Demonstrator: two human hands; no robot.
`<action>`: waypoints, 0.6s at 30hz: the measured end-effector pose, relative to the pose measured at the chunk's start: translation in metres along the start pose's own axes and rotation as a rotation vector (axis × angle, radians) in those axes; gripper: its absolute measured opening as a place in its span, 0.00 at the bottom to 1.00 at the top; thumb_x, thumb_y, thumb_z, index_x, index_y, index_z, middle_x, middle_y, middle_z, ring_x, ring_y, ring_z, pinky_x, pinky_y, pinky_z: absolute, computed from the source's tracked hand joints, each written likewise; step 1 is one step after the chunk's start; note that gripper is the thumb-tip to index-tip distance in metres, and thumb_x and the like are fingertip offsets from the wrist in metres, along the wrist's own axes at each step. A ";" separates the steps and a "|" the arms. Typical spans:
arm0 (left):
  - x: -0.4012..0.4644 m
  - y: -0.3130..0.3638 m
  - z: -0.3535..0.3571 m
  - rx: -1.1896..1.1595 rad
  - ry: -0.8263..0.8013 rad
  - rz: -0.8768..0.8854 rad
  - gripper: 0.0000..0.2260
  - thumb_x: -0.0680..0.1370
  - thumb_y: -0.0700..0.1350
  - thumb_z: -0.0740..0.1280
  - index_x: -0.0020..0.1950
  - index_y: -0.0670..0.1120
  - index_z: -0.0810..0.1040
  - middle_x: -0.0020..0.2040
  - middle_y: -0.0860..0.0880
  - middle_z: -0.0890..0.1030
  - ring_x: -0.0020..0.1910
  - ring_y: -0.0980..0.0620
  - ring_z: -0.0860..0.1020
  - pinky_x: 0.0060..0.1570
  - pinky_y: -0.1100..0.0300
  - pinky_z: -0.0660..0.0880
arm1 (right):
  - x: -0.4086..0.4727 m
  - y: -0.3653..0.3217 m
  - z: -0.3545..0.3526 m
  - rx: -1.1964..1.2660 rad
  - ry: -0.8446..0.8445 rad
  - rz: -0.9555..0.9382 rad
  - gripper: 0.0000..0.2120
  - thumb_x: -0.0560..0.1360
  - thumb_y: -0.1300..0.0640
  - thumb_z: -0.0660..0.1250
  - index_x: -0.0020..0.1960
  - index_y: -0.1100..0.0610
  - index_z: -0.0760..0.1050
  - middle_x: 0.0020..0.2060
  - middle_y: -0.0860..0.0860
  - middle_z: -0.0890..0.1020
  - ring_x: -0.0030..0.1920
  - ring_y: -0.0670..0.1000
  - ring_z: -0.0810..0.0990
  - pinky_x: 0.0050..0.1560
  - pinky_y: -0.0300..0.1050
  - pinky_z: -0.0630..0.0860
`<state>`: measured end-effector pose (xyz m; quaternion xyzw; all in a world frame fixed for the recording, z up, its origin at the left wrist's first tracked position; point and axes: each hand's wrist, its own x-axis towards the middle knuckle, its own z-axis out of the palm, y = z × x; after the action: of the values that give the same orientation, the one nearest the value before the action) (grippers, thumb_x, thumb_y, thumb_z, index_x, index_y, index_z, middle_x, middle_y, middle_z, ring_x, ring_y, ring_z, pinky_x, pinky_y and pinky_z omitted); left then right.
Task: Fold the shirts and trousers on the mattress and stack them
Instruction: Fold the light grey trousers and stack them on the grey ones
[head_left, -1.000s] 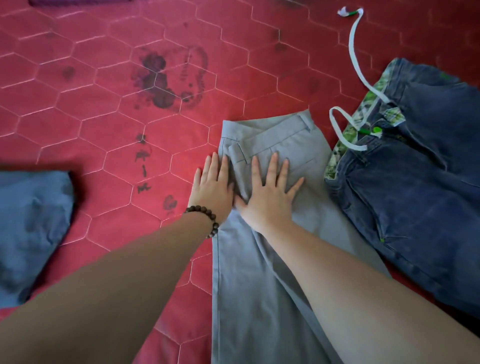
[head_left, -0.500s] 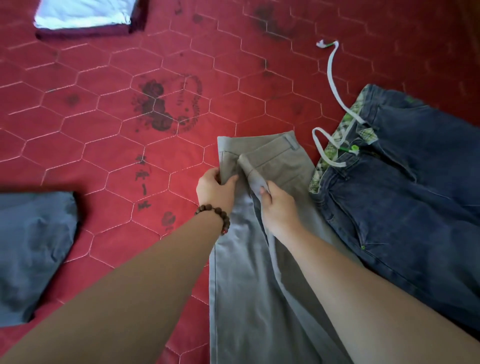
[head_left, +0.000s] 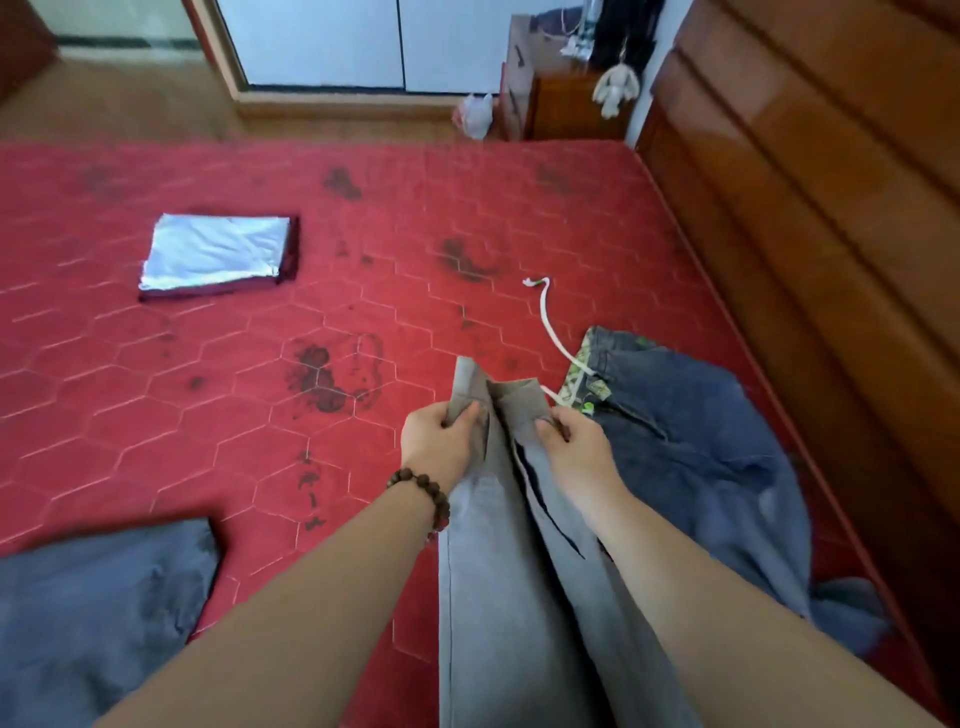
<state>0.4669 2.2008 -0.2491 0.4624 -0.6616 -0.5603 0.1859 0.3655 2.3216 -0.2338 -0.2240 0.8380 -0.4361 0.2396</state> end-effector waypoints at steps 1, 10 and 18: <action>-0.006 0.020 -0.007 0.008 -0.013 0.028 0.15 0.76 0.46 0.69 0.31 0.42 0.73 0.27 0.52 0.70 0.27 0.55 0.67 0.26 0.63 0.66 | -0.008 -0.016 -0.021 0.015 0.054 0.006 0.17 0.79 0.62 0.61 0.33 0.52 0.66 0.28 0.46 0.68 0.31 0.45 0.65 0.30 0.36 0.61; -0.061 0.204 -0.063 0.015 -0.023 0.406 0.16 0.80 0.46 0.61 0.33 0.47 0.66 0.30 0.53 0.68 0.29 0.56 0.65 0.30 0.62 0.63 | -0.089 -0.165 -0.219 0.086 0.360 -0.153 0.12 0.73 0.51 0.72 0.43 0.60 0.78 0.41 0.61 0.82 0.40 0.60 0.79 0.46 0.57 0.78; -0.073 0.369 -0.111 0.009 0.049 0.716 0.17 0.82 0.50 0.58 0.39 0.41 0.74 0.36 0.46 0.77 0.36 0.49 0.73 0.36 0.59 0.63 | -0.128 -0.244 -0.380 0.219 0.772 -0.293 0.08 0.76 0.50 0.66 0.42 0.54 0.78 0.43 0.55 0.83 0.44 0.56 0.81 0.52 0.58 0.77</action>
<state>0.4394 2.1767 0.1415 0.2155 -0.7793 -0.4458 0.3841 0.2800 2.5069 0.1891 -0.1343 0.7741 -0.6040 -0.1341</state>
